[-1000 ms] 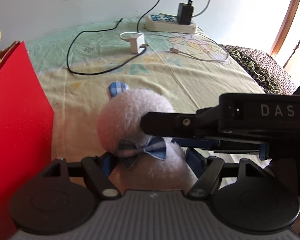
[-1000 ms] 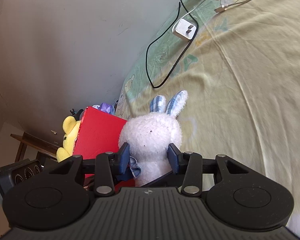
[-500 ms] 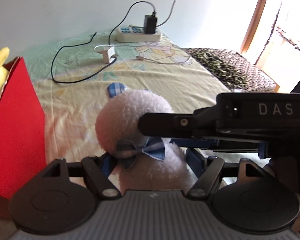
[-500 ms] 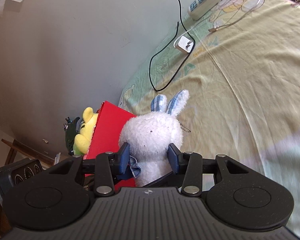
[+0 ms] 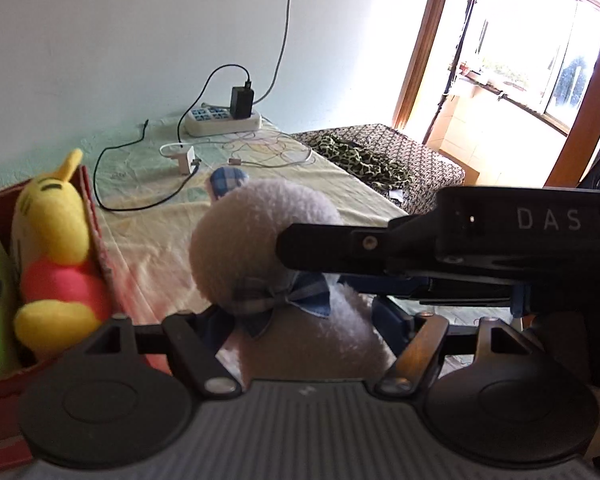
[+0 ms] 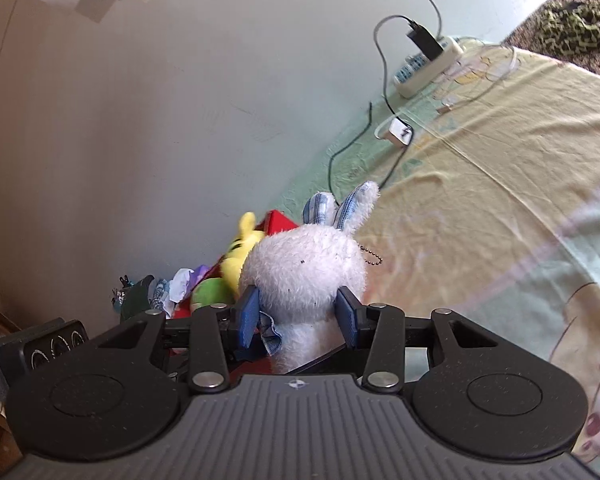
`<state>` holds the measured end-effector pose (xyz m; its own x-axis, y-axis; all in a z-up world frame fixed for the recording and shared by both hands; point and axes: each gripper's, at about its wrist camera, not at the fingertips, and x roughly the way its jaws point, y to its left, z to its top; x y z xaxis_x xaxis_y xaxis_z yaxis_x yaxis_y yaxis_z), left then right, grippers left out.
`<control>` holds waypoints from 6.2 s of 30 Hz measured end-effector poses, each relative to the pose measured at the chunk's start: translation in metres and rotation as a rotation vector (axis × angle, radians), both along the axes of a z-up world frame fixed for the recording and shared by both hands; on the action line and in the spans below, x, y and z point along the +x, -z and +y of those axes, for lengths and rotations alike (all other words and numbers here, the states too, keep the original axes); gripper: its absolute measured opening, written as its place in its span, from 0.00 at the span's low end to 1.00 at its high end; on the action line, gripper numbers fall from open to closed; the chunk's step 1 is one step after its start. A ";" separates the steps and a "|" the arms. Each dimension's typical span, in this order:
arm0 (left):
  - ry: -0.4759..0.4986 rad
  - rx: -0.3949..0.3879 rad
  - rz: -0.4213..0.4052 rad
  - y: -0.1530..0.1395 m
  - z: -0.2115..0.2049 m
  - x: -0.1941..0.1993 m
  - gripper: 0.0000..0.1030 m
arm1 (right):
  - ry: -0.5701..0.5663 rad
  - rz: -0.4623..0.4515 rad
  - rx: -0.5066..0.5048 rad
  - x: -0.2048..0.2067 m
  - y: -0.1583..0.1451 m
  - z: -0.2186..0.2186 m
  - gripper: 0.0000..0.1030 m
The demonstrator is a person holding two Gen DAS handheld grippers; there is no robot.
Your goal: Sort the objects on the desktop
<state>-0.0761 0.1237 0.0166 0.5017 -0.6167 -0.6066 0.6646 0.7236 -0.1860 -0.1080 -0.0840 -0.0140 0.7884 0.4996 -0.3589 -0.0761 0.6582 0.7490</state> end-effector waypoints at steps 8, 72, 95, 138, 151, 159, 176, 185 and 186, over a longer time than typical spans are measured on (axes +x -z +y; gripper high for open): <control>-0.043 -0.042 -0.083 -0.028 0.071 -0.005 0.72 | -0.025 -0.113 -0.021 -0.001 -0.024 0.062 0.43; -0.251 0.064 -0.007 -0.001 0.231 0.075 0.92 | -0.261 -0.060 -0.331 0.093 -0.025 0.231 0.45; -0.504 0.298 -0.101 -0.034 0.162 0.038 1.00 | -0.056 -0.084 -0.370 0.045 -0.043 0.140 0.53; -0.616 0.378 0.203 0.010 -0.054 0.007 1.00 | 0.032 0.180 -0.602 0.015 -0.010 -0.054 0.72; -0.659 0.385 0.212 -0.008 -0.001 0.010 1.00 | -0.022 0.146 -0.634 0.025 -0.022 0.003 0.83; -0.661 0.385 0.171 -0.034 0.070 0.022 1.00 | 0.020 0.125 -0.657 0.031 -0.045 0.064 0.86; -0.647 0.408 0.146 -0.046 0.198 0.063 1.00 | 0.099 0.132 -0.690 0.049 -0.072 0.180 0.90; -0.680 0.369 0.151 -0.050 0.221 0.074 1.00 | 0.056 0.145 -0.806 0.055 -0.085 0.205 0.87; -0.688 0.370 0.145 -0.051 0.220 0.075 1.00 | 0.055 0.151 -0.807 0.057 -0.085 0.203 0.87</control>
<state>-0.0015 0.3442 0.0679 0.5968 0.0576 -0.8003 0.0334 0.9948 0.0964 -0.0511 0.1195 0.0714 0.7185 0.0049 -0.6955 0.0353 0.9984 0.0435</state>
